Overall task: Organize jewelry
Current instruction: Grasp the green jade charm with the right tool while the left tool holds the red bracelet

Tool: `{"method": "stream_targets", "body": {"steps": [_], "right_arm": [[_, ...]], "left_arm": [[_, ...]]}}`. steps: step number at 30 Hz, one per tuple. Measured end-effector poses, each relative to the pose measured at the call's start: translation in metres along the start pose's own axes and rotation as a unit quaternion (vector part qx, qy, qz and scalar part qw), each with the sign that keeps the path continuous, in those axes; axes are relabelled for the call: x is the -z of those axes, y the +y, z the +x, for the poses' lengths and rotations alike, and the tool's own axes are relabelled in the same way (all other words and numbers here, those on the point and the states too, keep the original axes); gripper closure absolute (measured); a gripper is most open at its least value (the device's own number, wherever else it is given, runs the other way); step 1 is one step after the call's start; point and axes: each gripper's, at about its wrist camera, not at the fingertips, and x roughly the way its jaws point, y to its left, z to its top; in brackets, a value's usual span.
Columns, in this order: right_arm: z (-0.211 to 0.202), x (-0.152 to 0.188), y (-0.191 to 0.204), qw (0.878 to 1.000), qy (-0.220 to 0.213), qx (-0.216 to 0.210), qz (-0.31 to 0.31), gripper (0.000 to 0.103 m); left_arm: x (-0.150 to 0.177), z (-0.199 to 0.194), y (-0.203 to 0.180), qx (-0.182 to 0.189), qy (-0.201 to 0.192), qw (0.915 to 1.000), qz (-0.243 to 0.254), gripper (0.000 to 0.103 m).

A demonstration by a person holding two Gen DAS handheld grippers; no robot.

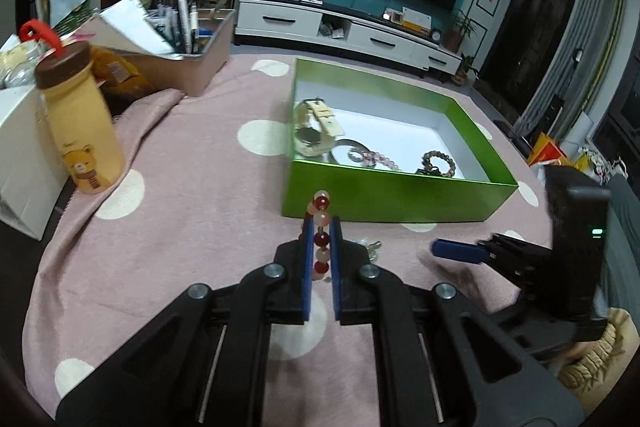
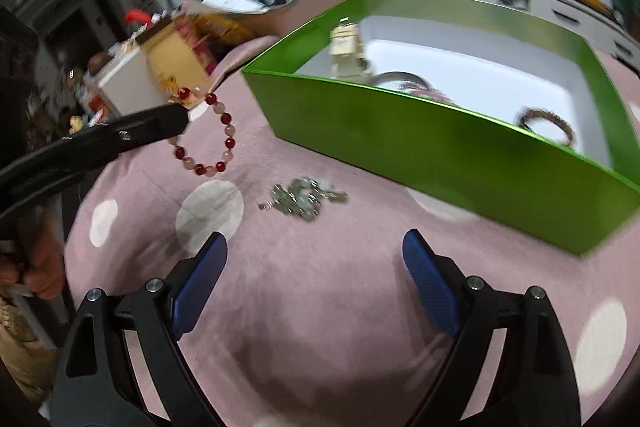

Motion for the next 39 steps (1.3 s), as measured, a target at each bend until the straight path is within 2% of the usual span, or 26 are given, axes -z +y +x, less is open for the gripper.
{"method": "stream_targets", "body": {"steps": [6,8,9,10,11,13,19,21,22,23,30,31,32,33,35,39], "right_arm": [[0.029,-0.015,0.014,0.998,0.015,0.010,-0.059,0.037],[0.033,-0.018,0.018,0.997,0.014,0.020,-0.075,0.056],[0.034,-0.019,0.019,0.996,0.014,0.023,-0.083,0.062],[0.034,-0.019,0.019,0.996,0.015,0.025,-0.085,0.081],[0.034,-0.019,0.019,0.996,0.015,0.030,-0.087,0.095],[0.032,-0.016,0.018,0.995,0.013,0.036,-0.088,0.100],[0.024,-0.015,0.018,0.996,0.012,0.016,-0.085,0.100],[0.021,-0.019,0.020,0.996,0.004,0.023,-0.085,0.083],[0.019,-0.020,0.020,0.996,-0.003,0.025,-0.082,0.063],[0.019,-0.023,0.021,0.996,-0.011,0.025,-0.081,0.057],[0.044,-0.034,0.028,0.995,0.002,0.018,-0.097,0.058],[0.049,-0.034,0.030,0.994,0.008,0.016,-0.106,0.069],[0.052,-0.034,0.032,0.993,0.009,0.017,-0.113,0.084],[0.052,-0.034,0.034,0.992,0.006,0.024,-0.121,0.088],[0.050,-0.034,0.033,0.992,0.005,0.017,-0.121,0.092],[0.036,-0.032,0.029,0.994,-0.005,0.014,-0.112,0.092]], "left_arm": [[0.006,-0.005,0.019,-0.008,0.002,0.9999,-0.011,0.096],[0.007,-0.005,0.022,-0.008,0.003,0.9999,-0.013,0.096],[0.008,-0.005,0.023,-0.009,0.004,0.9999,-0.014,0.096],[0.009,-0.004,0.024,-0.008,0.006,0.9998,-0.015,0.096],[0.010,-0.003,0.024,-0.007,0.007,0.9998,-0.016,0.096],[0.011,0.000,0.023,-0.005,0.009,0.9998,-0.016,0.096],[0.013,0.003,0.018,0.000,0.012,0.9998,-0.014,0.096],[0.013,0.001,0.018,0.000,0.010,0.9998,-0.015,0.096],[0.012,0.001,0.019,-0.001,0.009,0.9998,-0.016,0.096],[0.012,0.000,0.020,-0.001,0.007,0.9998,-0.018,0.096],[0.013,-0.002,0.024,-0.006,0.009,0.9997,-0.023,0.096],[0.014,-0.003,0.025,-0.006,0.009,0.9997,-0.024,0.096],[0.014,-0.003,0.025,-0.006,0.009,0.9996,-0.025,0.096],[0.014,-0.002,0.025,-0.006,0.010,0.9996,-0.025,0.096],[0.014,-0.001,0.025,-0.005,0.012,0.9996,-0.025,0.096],[0.014,0.000,0.021,-0.003,0.014,0.9997,-0.022,0.096]]}}
